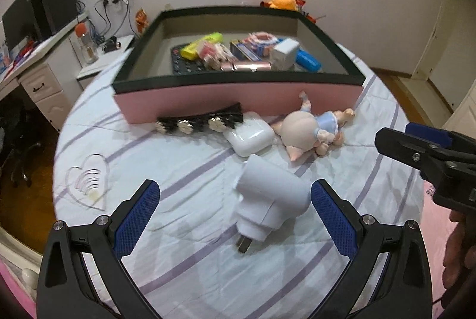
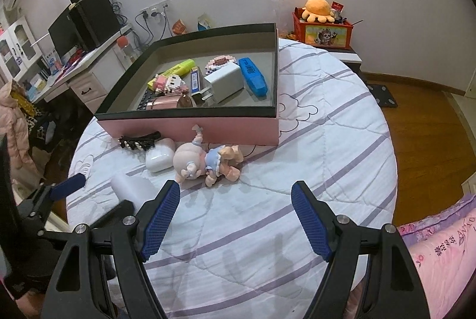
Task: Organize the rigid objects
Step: 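Move both tools back toward the remaining pile beside the box, then grasp the white hair dryer with the left tool while the right tool grasps the baby doll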
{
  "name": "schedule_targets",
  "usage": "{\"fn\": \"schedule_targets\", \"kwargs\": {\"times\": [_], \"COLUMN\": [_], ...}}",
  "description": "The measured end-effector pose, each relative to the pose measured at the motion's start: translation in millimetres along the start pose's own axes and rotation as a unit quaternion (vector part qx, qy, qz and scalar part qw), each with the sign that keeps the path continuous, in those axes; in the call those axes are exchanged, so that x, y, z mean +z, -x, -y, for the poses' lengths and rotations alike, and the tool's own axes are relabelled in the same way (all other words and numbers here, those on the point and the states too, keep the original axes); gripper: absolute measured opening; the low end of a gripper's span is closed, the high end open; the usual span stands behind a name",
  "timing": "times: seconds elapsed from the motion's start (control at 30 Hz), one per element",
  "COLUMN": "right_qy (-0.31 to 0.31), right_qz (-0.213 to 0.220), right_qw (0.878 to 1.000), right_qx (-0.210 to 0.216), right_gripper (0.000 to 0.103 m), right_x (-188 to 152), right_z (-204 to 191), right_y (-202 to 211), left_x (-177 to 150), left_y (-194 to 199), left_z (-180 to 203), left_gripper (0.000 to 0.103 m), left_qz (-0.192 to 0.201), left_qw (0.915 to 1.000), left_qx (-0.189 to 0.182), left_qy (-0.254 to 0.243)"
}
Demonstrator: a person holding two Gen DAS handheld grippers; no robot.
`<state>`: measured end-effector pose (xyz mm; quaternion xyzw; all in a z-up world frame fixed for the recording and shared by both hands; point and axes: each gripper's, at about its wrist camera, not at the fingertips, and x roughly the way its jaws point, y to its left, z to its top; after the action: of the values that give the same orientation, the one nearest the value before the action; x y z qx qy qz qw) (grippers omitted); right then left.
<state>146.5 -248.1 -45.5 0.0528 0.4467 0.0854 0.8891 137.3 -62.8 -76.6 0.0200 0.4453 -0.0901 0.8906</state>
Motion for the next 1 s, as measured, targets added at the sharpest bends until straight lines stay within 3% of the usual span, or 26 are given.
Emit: {"fn": "schedule_targets", "kwargs": {"times": [0.07,0.2,0.3,0.43,0.53,0.63,1.0], "right_qy": [0.001,-0.001,0.000,-0.003,-0.007,-0.007,0.012], "right_qz": [-0.006,-0.011,-0.014,-0.016,-0.019,-0.021,-0.023], "right_qw": [1.000,1.000,1.000,1.000,1.000,1.000,1.000], "right_qx": [-0.002,0.000,0.002,0.001,0.000,0.001,0.018], "right_gripper": [0.079,0.079,0.079,0.079,0.079,0.079,0.079], "right_x": [0.5,1.5,3.3,4.3,5.3,6.4,7.4], "right_z": [1.3,2.9,4.0,7.3,9.7,9.2,-7.4], "right_y": [-5.2,-11.9,-15.1,-18.3,-21.3,-23.7,-29.8], "left_x": [0.4,0.1,-2.5,-0.6,2.6,6.3,-1.3], "left_y": [-6.5,-26.3,-39.9,-41.7,-42.0,-41.5,-24.7], "left_z": [2.1,11.2,11.1,7.7,5.9,4.4,-11.2], "left_gripper": [0.103,0.103,0.102,0.100,0.088,0.060,0.058], "left_qz": [-0.002,-0.020,-0.035,-0.023,-0.018,-0.012,-0.003], "left_qw": [0.9999,0.9996,0.9993,0.9997,0.9997,0.9995,0.9993], "left_qx": [-0.014,0.010,0.008,-0.006,-0.016,-0.027,-0.034], "left_qy": [0.001,-0.019,-0.013,-0.004,-0.005,-0.007,0.014]}}
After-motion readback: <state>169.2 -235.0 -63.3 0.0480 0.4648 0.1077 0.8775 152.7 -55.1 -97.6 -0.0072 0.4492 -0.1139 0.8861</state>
